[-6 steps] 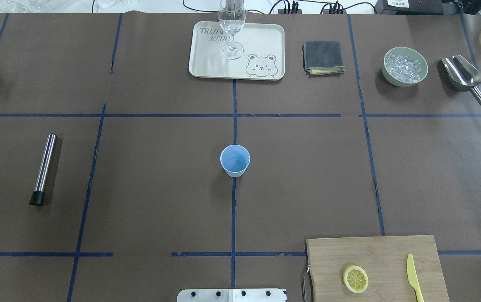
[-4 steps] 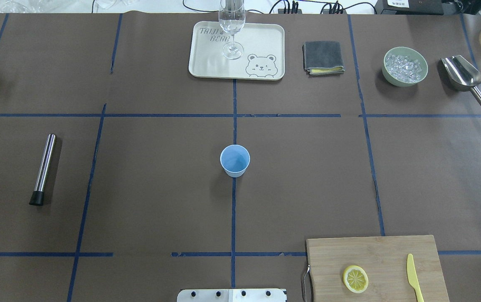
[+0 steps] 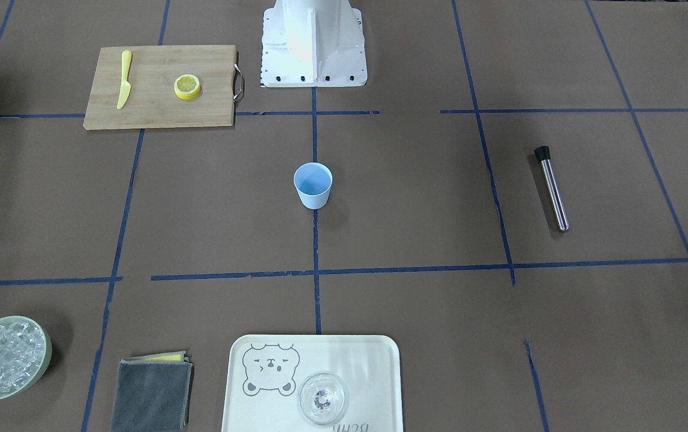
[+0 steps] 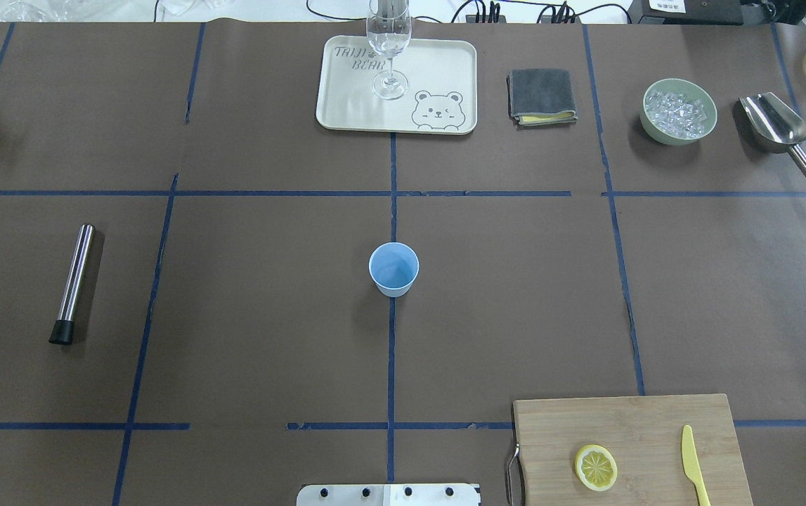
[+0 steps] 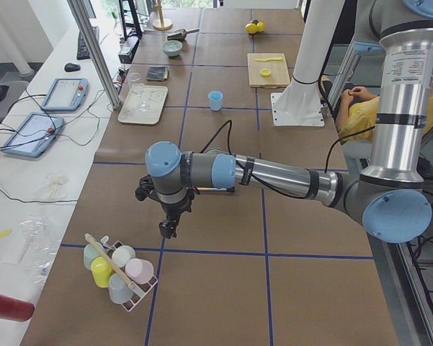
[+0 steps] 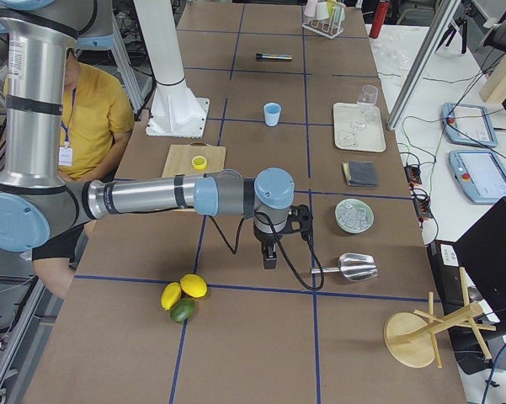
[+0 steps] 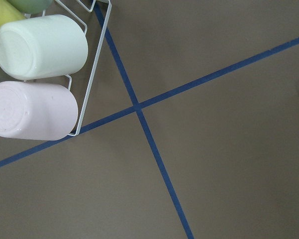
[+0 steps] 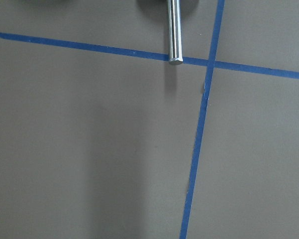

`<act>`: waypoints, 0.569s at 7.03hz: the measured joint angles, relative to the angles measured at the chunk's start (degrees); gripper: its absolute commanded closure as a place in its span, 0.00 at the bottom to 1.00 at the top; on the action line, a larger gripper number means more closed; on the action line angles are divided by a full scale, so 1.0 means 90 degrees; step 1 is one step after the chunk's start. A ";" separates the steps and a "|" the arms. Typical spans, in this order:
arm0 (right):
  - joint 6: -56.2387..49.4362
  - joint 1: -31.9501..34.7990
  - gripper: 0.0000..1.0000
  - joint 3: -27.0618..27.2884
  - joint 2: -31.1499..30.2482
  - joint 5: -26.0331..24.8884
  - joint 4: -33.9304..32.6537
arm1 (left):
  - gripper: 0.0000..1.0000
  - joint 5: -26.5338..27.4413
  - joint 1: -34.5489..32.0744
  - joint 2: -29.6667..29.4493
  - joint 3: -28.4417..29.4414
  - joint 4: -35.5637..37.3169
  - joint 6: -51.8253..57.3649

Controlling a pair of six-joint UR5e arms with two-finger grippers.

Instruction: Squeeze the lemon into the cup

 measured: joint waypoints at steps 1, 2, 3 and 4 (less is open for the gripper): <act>0.0006 0.0001 0.00 0.0000 -0.0020 0.0028 0.0001 | 0.00 -0.0002 0.0008 -0.0017 0.0004 -0.0010 -0.0003; 0.0008 0.0003 0.00 0.0001 -0.0051 0.0066 0.0001 | 0.00 -0.0012 0.0012 -0.0027 0.0004 -0.0022 -0.0003; -0.0006 0.0004 0.00 0.0001 -0.0073 0.0095 0.0014 | 0.00 -0.0020 0.0014 -0.0026 -0.0012 -0.0038 0.0000; -0.0024 0.0002 0.00 0.0010 -0.0106 0.0123 0.0024 | 0.00 -0.0027 0.0014 -0.0011 -0.0092 -0.0054 0.0007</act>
